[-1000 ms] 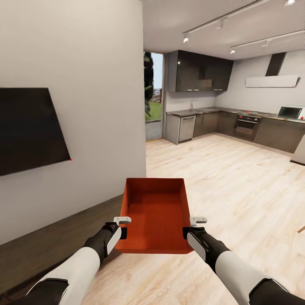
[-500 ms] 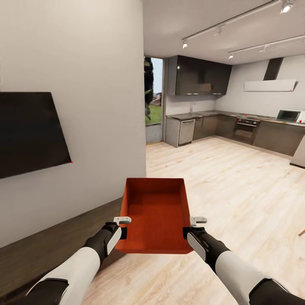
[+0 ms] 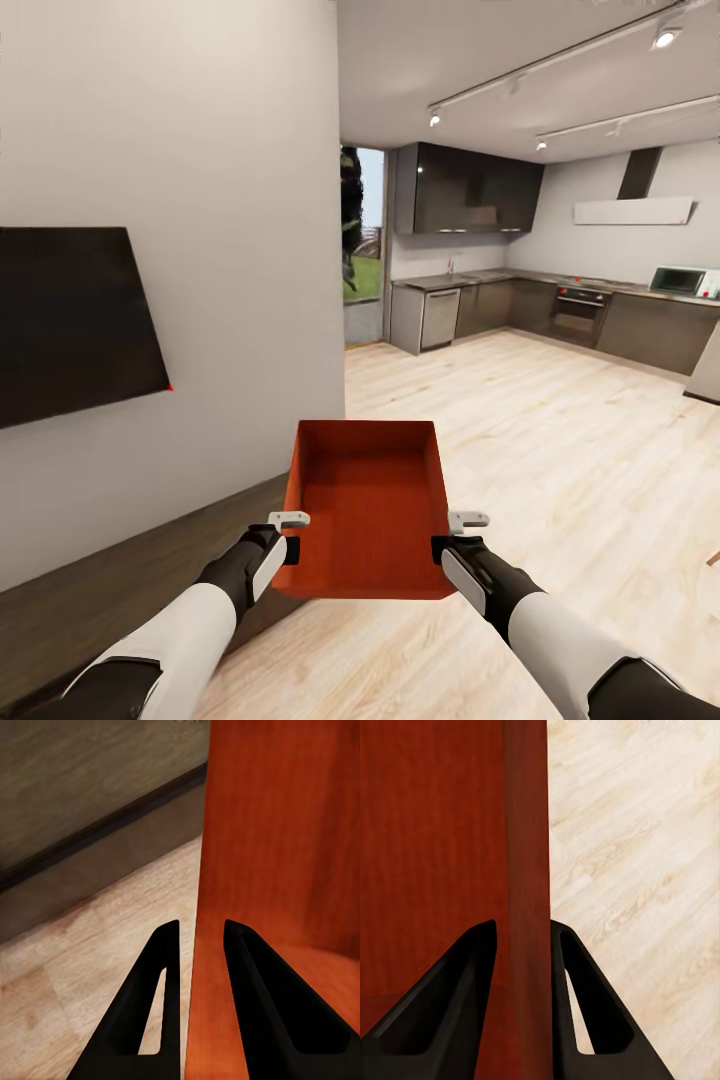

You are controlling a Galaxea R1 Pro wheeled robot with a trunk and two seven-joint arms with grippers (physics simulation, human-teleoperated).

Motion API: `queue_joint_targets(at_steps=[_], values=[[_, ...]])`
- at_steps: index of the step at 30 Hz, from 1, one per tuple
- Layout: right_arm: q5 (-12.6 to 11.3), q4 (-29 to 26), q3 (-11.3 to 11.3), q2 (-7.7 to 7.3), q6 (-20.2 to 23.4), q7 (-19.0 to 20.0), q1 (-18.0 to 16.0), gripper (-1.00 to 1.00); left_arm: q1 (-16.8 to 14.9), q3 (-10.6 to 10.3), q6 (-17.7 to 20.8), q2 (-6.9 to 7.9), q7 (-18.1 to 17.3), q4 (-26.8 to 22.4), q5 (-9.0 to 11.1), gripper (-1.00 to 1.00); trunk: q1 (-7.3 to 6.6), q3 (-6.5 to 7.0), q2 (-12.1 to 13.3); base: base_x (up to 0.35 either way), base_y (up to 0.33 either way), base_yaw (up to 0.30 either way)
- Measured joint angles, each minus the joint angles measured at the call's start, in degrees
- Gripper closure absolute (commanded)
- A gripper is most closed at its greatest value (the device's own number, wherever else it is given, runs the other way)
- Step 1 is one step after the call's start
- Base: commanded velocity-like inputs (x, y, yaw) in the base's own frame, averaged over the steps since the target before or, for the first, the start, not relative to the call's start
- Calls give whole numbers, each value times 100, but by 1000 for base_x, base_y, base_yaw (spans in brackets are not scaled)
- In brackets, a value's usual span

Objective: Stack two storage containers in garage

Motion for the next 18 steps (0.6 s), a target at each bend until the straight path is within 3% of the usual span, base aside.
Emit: queue_joint_targets(at_steps=[18], values=[[-2, 0, 1, -1, 0, 0, 0, 100, 0, 0, 0, -1, 2, 0, -1, 100, 0, 161, 0, 0, 0, 0]])
